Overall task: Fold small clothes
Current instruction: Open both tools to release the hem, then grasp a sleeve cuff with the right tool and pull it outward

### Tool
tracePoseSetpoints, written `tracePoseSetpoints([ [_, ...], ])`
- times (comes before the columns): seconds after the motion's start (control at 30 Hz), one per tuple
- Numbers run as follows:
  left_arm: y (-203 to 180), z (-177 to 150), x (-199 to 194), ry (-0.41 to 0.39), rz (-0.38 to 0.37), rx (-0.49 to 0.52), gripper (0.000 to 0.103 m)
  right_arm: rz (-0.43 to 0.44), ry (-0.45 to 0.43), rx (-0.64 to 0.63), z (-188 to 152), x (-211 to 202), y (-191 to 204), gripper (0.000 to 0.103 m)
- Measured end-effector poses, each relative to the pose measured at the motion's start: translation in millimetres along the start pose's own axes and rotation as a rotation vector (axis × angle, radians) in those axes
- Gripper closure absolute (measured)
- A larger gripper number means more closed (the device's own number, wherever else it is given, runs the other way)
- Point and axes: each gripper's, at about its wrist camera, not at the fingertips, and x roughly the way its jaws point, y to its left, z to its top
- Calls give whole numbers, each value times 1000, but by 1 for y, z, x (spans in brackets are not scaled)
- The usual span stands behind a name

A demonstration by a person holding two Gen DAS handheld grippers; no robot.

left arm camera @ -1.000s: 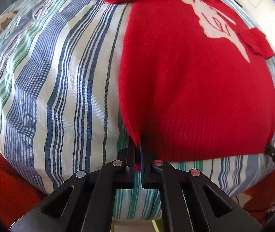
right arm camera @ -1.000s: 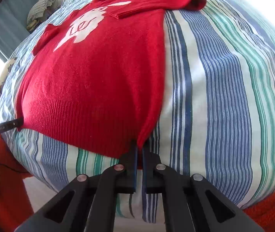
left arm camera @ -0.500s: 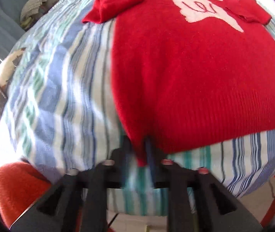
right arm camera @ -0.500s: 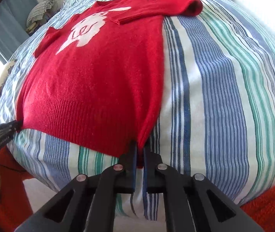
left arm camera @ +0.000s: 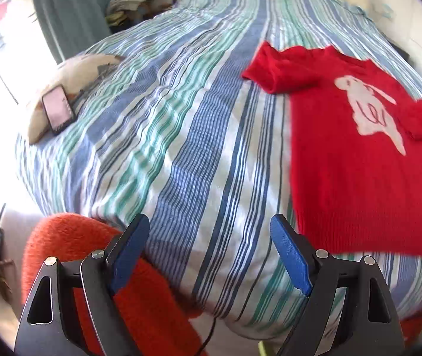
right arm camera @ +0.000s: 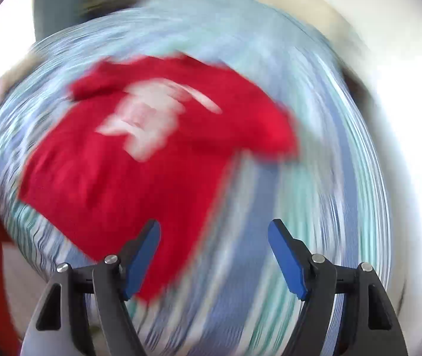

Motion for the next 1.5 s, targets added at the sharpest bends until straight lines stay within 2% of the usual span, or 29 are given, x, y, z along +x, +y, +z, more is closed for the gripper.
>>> tracePoseSetpoints([
  [0.07, -4, -1, 5, -2, 20, 14, 18, 32, -30, -144, 34, 38, 13, 28],
  [0.1, 0, 0, 10, 2, 25, 22, 18, 51, -17, -171, 45, 61, 17, 29],
  [0.17, 1, -4, 10, 3, 22, 30, 18, 90, 49, -178, 66, 119, 18, 31],
  [0.23, 4, -2, 16, 4, 22, 34, 18, 90, 125, -118, 75, 165, 13, 41],
  [0.27, 1, -5, 14, 6, 20, 32, 18, 113, 147, -60, 78, 178, 6, 52],
  [0.3, 1, -4, 14, 8, 13, 26, 18, 152, 138, 18, 80, 180, -5, 73],
  [0.33, 4, -4, 14, 13, 9, 16, 18, 164, 112, 99, 82, 175, -19, 90],
  [0.37, 5, -3, 17, 19, 9, 9, 18, 170, 86, 170, 82, 168, -32, 100],
  [0.43, 8, -2, 20, 33, -1, -12, 18, 174, 3, 333, 74, 142, -80, 100],
  [0.53, 10, 0, 23, 44, -12, -34, 18, 67, -93, 587, 29, 96, -183, 100],
  [0.63, 5, -1, 23, 42, -1, -15, 18, -80, -95, 818, -37, 69, -271, 100],
  [0.7, -1, -2, 23, 36, 11, 9, 18, -136, -40, 867, -76, 66, -296, 100],
  [0.8, -12, -5, 21, 30, 23, 50, 18, -142, -24, 940, -122, 65, -308, 100],
  [0.93, -19, -9, 17, 22, 43, 92, 18, -166, -25, 1029, -156, 70, -313, 100],
  [1.1, -16, -9, 19, 32, 58, 89, 18, -280, -14, 1065, -174, 72, -331, 100],
  [1.2, -12, -8, 24, 53, 62, 68, 18, -322, 58, 1051, -175, 83, -340, 100],
  [1.3, -9, -8, 28, 74, 59, 49, 18, -303, 138, 1092, -193, 99, -341, 100],
  [1.37, -8, -8, 28, 78, 60, 44, 18, -285, 122, 1113, -203, 104, -342, 100],
  [1.43, -8, -8, 28, 73, 57, 45, 18, -223, 84, 1140, -210, 102, -345, 99],
  [1.47, -8, -8, 27, 70, 56, 46, 18, -160, 72, 1161, -215, 101, -348, 95],
  [1.5, -7, -8, 27, 67, 55, 47, 18, -138, 73, 1171, -221, 97, -351, 87],
])
